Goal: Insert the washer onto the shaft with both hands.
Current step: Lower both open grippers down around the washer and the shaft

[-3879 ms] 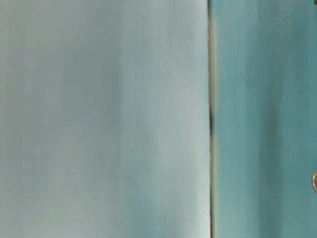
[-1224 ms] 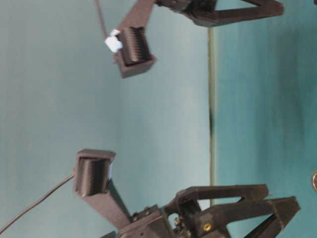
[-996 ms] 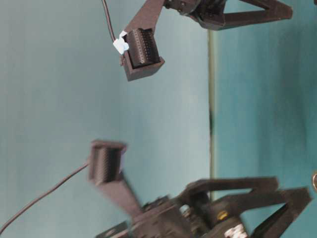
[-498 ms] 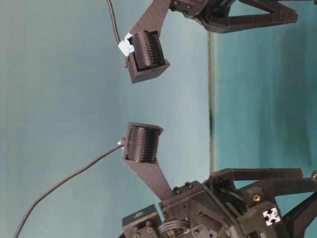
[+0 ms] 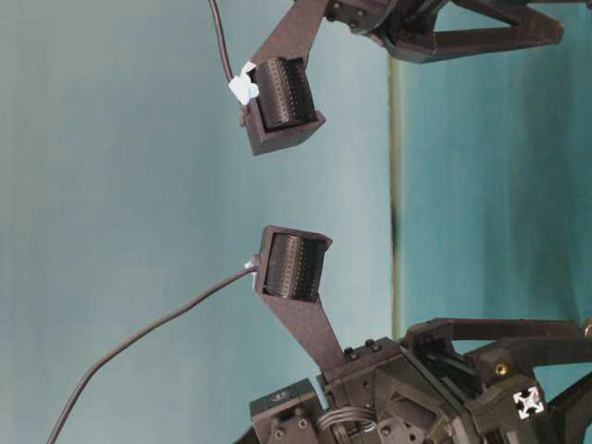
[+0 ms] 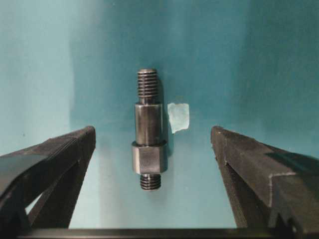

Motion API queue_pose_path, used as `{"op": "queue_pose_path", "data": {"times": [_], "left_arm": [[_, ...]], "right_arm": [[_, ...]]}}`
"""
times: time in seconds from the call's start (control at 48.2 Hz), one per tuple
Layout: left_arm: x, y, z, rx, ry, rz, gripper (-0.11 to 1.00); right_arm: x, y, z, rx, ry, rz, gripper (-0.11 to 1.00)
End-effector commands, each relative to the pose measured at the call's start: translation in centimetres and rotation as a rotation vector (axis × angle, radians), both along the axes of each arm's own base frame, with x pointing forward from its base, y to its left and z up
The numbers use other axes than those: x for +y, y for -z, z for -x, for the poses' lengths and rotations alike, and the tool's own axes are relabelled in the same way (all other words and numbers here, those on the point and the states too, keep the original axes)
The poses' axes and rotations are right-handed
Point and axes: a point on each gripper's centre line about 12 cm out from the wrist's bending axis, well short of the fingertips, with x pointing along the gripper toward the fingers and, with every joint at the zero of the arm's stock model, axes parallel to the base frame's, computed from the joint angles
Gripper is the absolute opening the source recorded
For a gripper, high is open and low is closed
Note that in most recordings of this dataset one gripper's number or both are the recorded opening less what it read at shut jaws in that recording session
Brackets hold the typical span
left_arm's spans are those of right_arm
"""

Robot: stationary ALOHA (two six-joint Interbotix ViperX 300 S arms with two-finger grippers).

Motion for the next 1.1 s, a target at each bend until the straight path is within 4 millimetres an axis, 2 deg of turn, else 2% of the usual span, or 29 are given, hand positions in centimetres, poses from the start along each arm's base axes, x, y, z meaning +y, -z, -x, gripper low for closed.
{"op": "queue_pose_path", "data": {"times": [0.0, 0.353, 0.643, 1.079], "left_arm": [[-0.1, -0.2, -0.2, -0.012, 0.004, -0.002, 0.88], [-0.1, -0.2, -0.1, -0.008, 0.004, -0.002, 0.88], [-0.3, -0.2, -0.1, -0.008, 0.007, 0.000, 0.88], [-0.4, -0.2, -0.1, -0.008, 0.010, 0.000, 0.88]], "right_arm": [[0.2, -0.3, -0.1, -0.012, 0.002, -0.004, 0.87], [0.2, -0.2, -0.5, -0.027, 0.003, -0.006, 0.87], [0.2, 0.2, 0.6, -0.009, 0.010, -0.010, 0.87], [0.2, 0.2, 0.4, -0.010, 0.008, -0.008, 0.86]]}}
